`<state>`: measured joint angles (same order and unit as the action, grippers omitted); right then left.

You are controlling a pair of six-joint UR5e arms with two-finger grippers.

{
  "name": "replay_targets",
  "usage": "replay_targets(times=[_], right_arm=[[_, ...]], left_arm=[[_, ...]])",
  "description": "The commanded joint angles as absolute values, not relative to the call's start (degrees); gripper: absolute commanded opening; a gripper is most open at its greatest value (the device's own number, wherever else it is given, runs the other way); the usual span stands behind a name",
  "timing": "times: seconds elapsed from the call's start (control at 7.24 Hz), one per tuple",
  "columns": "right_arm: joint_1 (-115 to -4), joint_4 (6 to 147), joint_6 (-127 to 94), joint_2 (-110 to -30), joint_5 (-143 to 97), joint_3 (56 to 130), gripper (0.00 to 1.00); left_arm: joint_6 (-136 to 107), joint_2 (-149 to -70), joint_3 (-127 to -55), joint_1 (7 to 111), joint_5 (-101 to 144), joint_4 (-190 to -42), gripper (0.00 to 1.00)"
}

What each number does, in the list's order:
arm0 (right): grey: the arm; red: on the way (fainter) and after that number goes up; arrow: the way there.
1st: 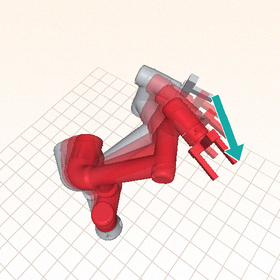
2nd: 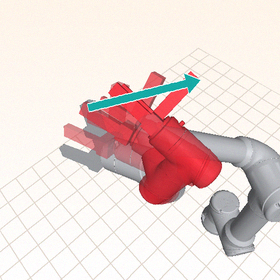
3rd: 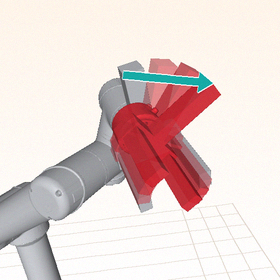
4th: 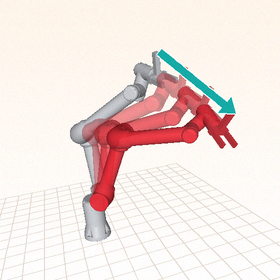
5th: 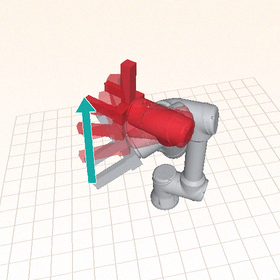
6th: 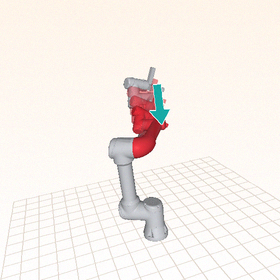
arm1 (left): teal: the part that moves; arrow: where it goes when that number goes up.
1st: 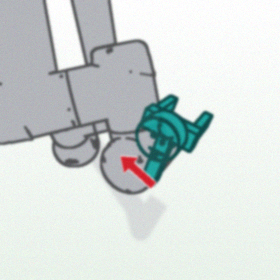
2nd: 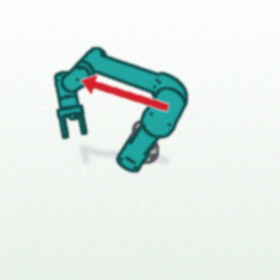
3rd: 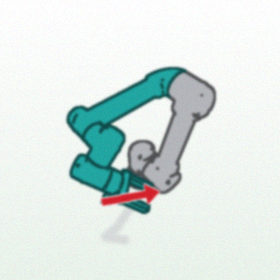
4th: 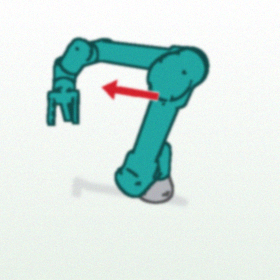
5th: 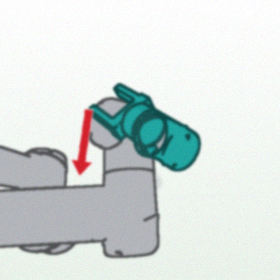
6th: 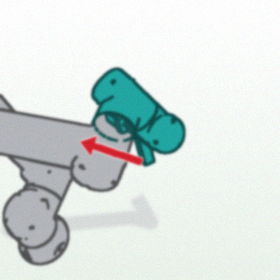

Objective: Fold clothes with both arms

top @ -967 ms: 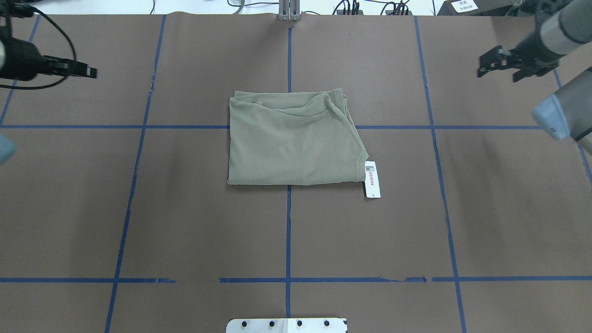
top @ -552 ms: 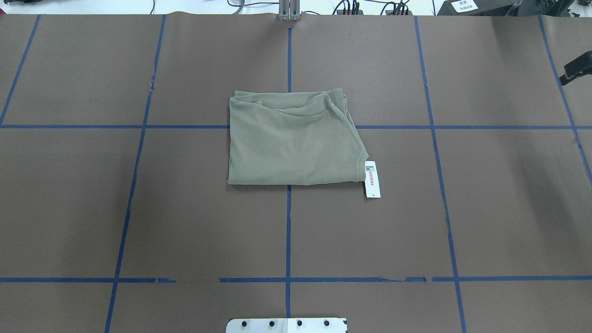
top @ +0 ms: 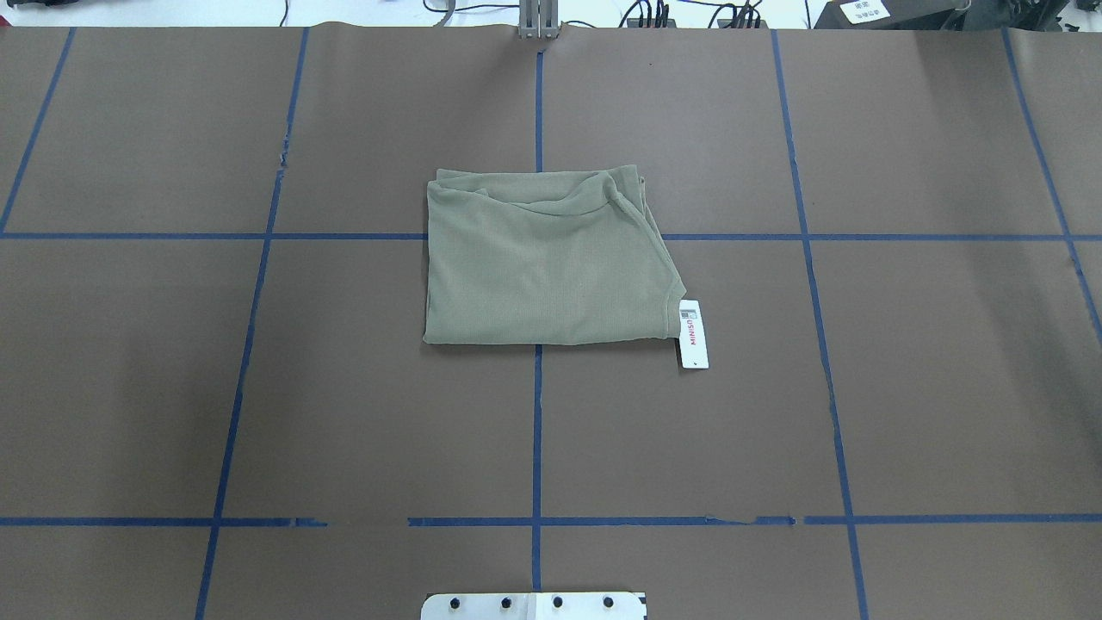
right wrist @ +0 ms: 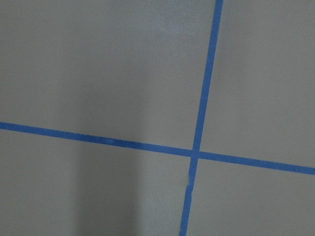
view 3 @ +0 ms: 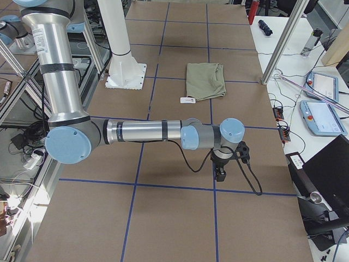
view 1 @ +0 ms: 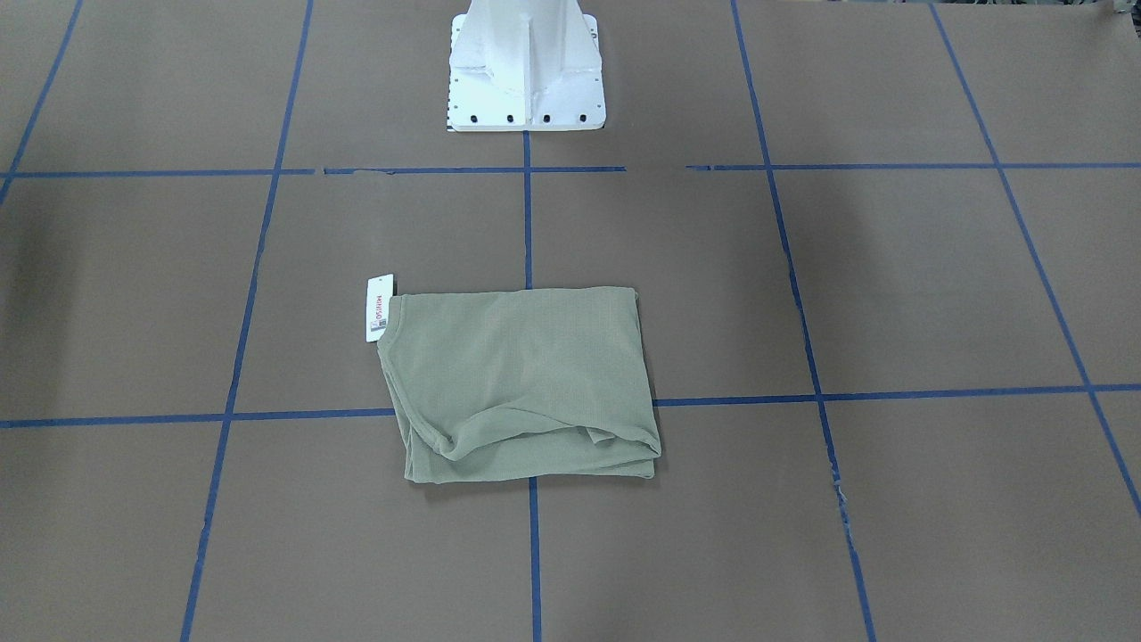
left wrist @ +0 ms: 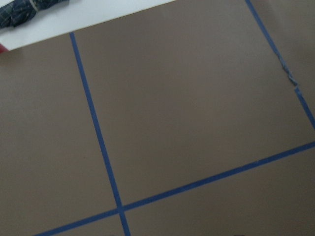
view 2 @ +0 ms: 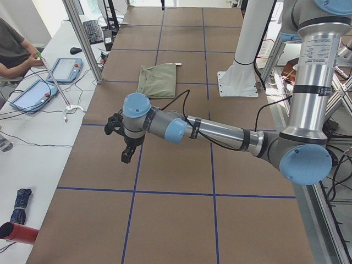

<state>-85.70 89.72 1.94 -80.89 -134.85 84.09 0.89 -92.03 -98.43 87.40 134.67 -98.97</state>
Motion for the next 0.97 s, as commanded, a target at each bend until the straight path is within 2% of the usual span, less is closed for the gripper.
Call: replay_targets(times=[0.0,0.83], right_arm=[[-86.22,89.91,2.29,-81.91,-134.57,85.77,1.00],[-86.22,90.09,2.20,-83.67,-134.03,90.79,1.00]], left_arm=[[1.32,-88.87,-98.79,88.33,134.56,-98.35,1.00],[1.06,-86.75,-100.98,88.33,134.73,-98.61,1.00]])
